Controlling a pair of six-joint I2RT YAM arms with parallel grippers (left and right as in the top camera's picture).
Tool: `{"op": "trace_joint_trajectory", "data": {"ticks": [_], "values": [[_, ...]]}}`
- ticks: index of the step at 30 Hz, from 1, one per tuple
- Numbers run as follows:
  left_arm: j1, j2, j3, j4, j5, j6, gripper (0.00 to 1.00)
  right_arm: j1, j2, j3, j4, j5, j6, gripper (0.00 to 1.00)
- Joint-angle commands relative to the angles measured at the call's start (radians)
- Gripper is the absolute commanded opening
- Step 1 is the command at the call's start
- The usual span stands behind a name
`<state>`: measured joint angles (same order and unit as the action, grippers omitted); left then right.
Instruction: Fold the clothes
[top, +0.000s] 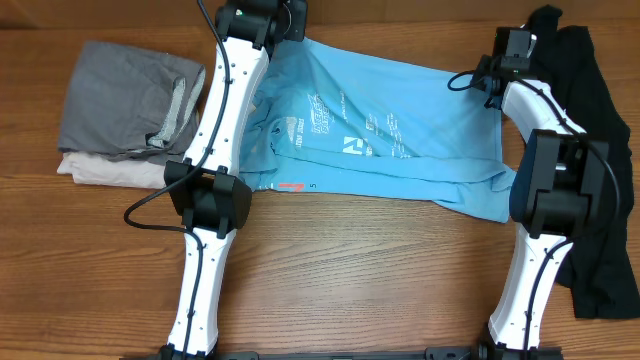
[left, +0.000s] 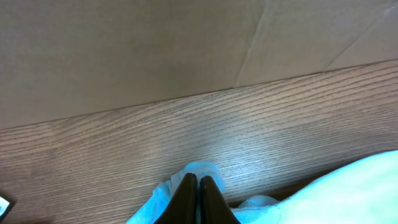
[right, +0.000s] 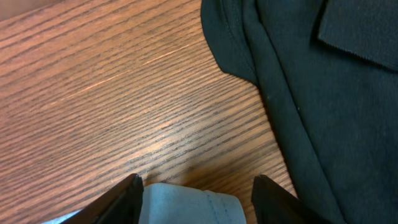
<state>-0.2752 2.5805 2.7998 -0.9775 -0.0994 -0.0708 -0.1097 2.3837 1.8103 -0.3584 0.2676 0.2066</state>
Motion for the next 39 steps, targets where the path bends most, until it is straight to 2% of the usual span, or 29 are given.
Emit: {"op": "trace_joint_trajectory", "data": {"ticks": [1, 5, 21, 24, 27, 28, 35, 39], "values": [[-0.005, -0.022, -0.01, 0.002, -0.016, 0.016, 0.04, -0.003, 0.015, 0.002, 0.006, 0.008, 0.003, 0.57], [-0.005, -0.022, -0.01, 0.001, -0.016, 0.016, 0.04, -0.003, 0.015, -0.01, 0.012, 0.008, 0.003, 0.52], [-0.005, -0.016, -0.035, 0.0, -0.016, 0.016, 0.04, -0.003, 0.068, -0.011, 0.015, 0.0, 0.008, 0.5], [-0.005, -0.016, -0.036, 0.012, -0.016, 0.016, 0.04, -0.003, 0.065, -0.004, 0.013, 0.003, 0.015, 0.24], [-0.005, -0.017, -0.036, 0.05, -0.039, 0.016, 0.04, -0.003, 0.051, 0.028, -0.005, 0.027, 0.034, 0.07], [-0.005, -0.019, -0.035, 0.062, -0.042, 0.016, 0.04, -0.003, 0.042, 0.042, -0.017, 0.028, 0.034, 0.04], [0.008, -0.023, -0.035, 0.069, -0.042, 0.016, 0.04, -0.006, -0.01, 0.206, -0.193, 0.059, 0.033, 0.04], [0.032, -0.043, -0.035, 0.061, -0.038, 0.016, 0.04, -0.028, -0.027, 0.344, -0.361, 0.043, 0.033, 0.04]]}}
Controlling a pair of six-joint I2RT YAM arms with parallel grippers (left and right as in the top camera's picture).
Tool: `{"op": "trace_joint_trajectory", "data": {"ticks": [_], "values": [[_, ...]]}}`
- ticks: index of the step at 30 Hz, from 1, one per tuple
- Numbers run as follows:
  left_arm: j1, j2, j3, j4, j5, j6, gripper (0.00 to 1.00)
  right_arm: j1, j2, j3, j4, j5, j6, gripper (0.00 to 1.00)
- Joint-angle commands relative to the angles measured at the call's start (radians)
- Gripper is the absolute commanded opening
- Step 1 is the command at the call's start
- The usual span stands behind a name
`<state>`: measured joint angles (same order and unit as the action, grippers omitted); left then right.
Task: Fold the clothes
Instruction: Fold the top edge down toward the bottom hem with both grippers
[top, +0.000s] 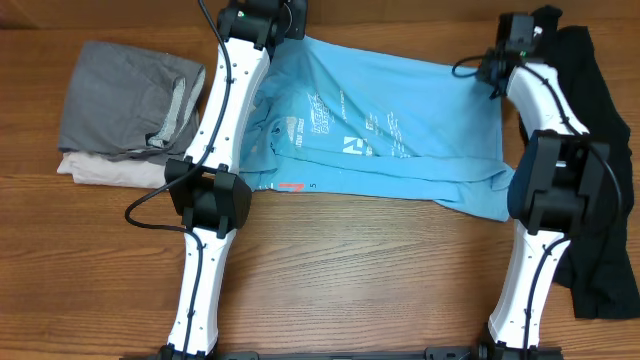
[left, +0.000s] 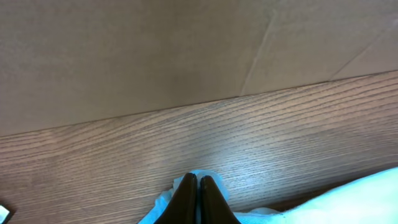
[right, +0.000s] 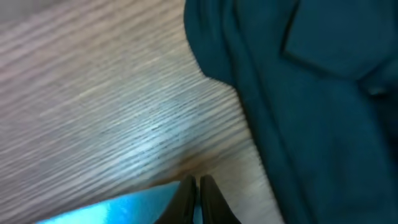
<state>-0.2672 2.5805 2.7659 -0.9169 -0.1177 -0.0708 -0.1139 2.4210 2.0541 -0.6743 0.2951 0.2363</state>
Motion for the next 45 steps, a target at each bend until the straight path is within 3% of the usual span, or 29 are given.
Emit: {"op": "trace_joint_trajectory", "data": {"ticks": [1, 8, 17, 23, 32, 36, 45], "values": [[0.029, -0.05, -0.001, -0.005, -0.02, 0.016, 0.04, -0.03, -0.067, 0.135, -0.096, 0.01, 0.004, 0.04], [0.051, -0.128, -0.001, -0.091, -0.02, 0.025, 0.04, -0.082, -0.067, 0.316, -0.459, -0.136, 0.03, 0.04], [0.051, -0.188, -0.001, -0.357, -0.003, 0.006, 0.04, -0.16, -0.07, 0.331, -0.745, -0.337, 0.053, 0.04], [0.051, -0.188, -0.001, -0.562, 0.064, -0.067, 0.04, -0.186, -0.071, 0.331, -0.912, -0.349, 0.052, 0.04], [0.051, -0.177, -0.005, -0.772, 0.066, -0.112, 0.04, -0.186, -0.07, 0.327, -1.02, -0.338, 0.048, 0.04], [0.038, -0.177, -0.053, -0.773, 0.086, -0.109, 0.04, -0.186, -0.07, 0.314, -1.02, -0.338, 0.048, 0.04], [0.005, -0.177, -0.336, -0.773, 0.063, -0.086, 0.04, -0.19, -0.07, 0.201, -1.007, -0.284, 0.044, 0.04]]}}
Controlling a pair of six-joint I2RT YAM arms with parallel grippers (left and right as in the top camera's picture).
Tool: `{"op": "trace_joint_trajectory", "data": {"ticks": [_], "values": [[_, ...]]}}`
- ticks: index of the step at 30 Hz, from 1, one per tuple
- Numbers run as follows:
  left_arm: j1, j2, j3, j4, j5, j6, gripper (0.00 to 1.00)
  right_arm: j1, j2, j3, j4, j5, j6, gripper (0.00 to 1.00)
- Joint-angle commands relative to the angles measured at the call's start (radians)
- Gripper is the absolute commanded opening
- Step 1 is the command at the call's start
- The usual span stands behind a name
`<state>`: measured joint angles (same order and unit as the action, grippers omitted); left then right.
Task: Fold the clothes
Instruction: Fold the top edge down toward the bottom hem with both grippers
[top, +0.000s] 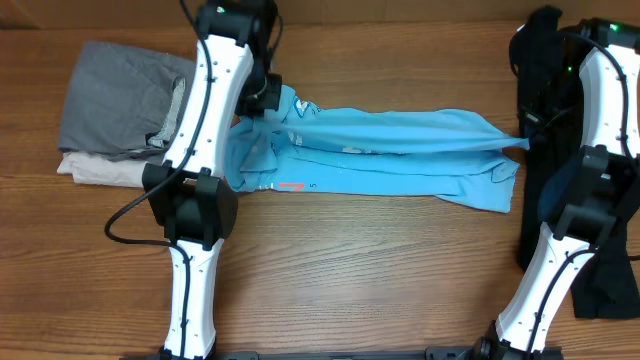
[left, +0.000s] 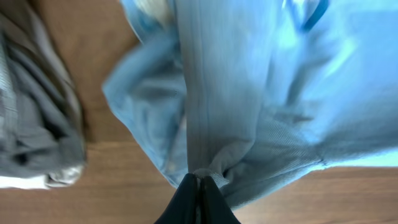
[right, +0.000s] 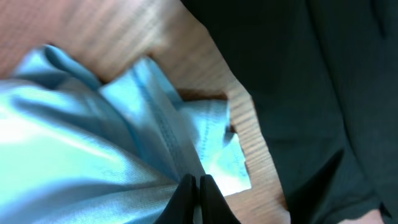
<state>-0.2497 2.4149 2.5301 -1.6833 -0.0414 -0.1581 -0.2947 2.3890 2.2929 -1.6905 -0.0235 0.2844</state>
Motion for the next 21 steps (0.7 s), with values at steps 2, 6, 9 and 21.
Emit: {"op": "trace_joint_trajectory", "data": {"ticks": [2, 6, 9, 21], "values": [[-0.013, -0.012, -0.178, -0.007, -0.052, -0.004, 0.04, -0.011, -0.038, -0.054, 0.016, 0.032, -0.012, 0.04], [0.002, -0.012, -0.302, -0.002, -0.152, -0.061, 0.04, -0.011, -0.038, -0.063, 0.019, 0.032, -0.023, 0.04], [0.022, -0.012, -0.344, 0.034, -0.156, -0.067, 0.38, -0.01, -0.038, -0.064, 0.005, 0.033, -0.03, 0.04], [0.04, -0.012, -0.338, 0.156, -0.141, -0.068, 1.0, -0.01, -0.038, -0.246, 0.07, 0.013, -0.082, 0.26]]}}
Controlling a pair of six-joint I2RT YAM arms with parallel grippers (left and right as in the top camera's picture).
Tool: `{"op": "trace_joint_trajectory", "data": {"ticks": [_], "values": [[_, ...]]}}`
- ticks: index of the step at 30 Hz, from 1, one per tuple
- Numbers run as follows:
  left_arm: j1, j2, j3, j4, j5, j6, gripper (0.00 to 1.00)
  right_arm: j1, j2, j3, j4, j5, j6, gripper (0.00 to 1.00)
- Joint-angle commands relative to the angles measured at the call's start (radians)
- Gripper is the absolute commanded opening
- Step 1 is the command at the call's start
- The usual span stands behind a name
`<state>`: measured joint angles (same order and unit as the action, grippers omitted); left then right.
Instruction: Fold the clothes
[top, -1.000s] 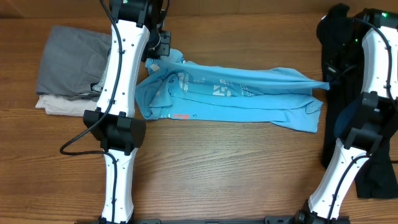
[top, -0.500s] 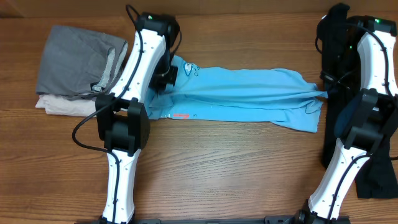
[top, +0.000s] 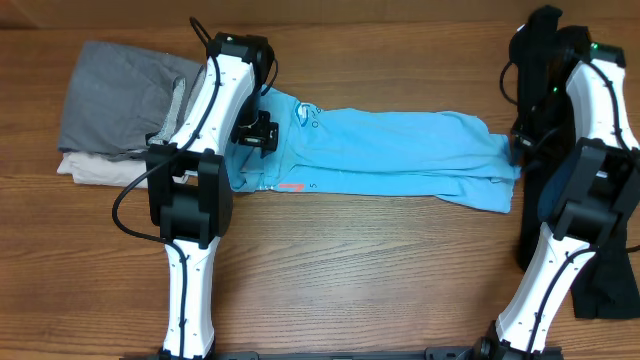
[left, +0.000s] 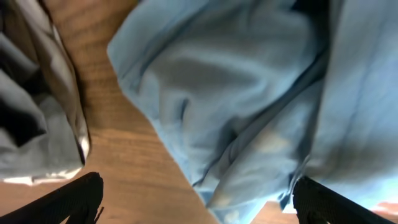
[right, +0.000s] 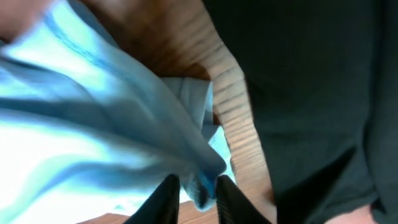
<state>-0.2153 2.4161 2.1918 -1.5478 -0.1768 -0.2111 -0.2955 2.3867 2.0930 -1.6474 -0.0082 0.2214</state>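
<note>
A light blue T-shirt (top: 390, 150) lies doubled over lengthwise as a long band across the wooden table (top: 350, 270). My left gripper (top: 255, 130) is over its left end, jaws wide open, with blue cloth (left: 236, 93) lying loose beyond its fingertips (left: 81, 193). At the shirt's right end is my right gripper (top: 520, 148). In the right wrist view that gripper (right: 196, 193) has its fingers a little apart, and a bunched edge of the shirt (right: 93, 124) hangs between them.
A folded grey garment (top: 120, 95) rests on a beige one (top: 100, 170) at the far left; its grey cloth (left: 31, 124) shows beside the left gripper. A black garment (top: 600, 270) lies along the right edge, close to the right gripper (right: 311, 93).
The shirt's lifted edge has come down onto its near half and lies flat. My left gripper has opened wide and let go. The right gripper's fingers have parted and sit lower at the right end.
First my left gripper was shut on the shirt's far left corner while the right stood open at the far right corner. Then both were shut on those corners. Then the far edge was held up over the middle. Now it lies folded onto the near half.
</note>
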Motion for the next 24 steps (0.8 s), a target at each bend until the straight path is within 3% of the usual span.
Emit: {"op": "trace_joint_trajectory", "data": {"ticks": [1, 4, 7, 15, 21, 24], "values": [[0.008, -0.013, 0.006, 0.027, -0.006, -0.014, 1.0, -0.01, -0.036, -0.058, 0.043, -0.011, -0.023, 0.27], [0.015, -0.014, 0.041, 0.034, -0.006, -0.022, 1.0, -0.01, -0.036, -0.082, 0.101, -0.085, -0.075, 0.38], [0.022, -0.016, 0.105, 0.035, 0.021, -0.022, 1.0, -0.005, -0.036, -0.091, 0.153, -0.129, -0.1, 0.55], [0.026, -0.028, 0.264, 0.063, 0.061, -0.021, 1.0, 0.021, -0.036, -0.106, 0.225, -0.125, -0.1, 0.79], [0.029, -0.028, 0.267, 0.061, 0.065, -0.01, 1.0, 0.045, -0.036, -0.252, 0.299, -0.129, -0.094, 0.79], [0.04, -0.028, 0.267, 0.061, 0.066, -0.01, 1.0, 0.047, -0.036, -0.312, 0.337, -0.129, -0.065, 0.63]]}}
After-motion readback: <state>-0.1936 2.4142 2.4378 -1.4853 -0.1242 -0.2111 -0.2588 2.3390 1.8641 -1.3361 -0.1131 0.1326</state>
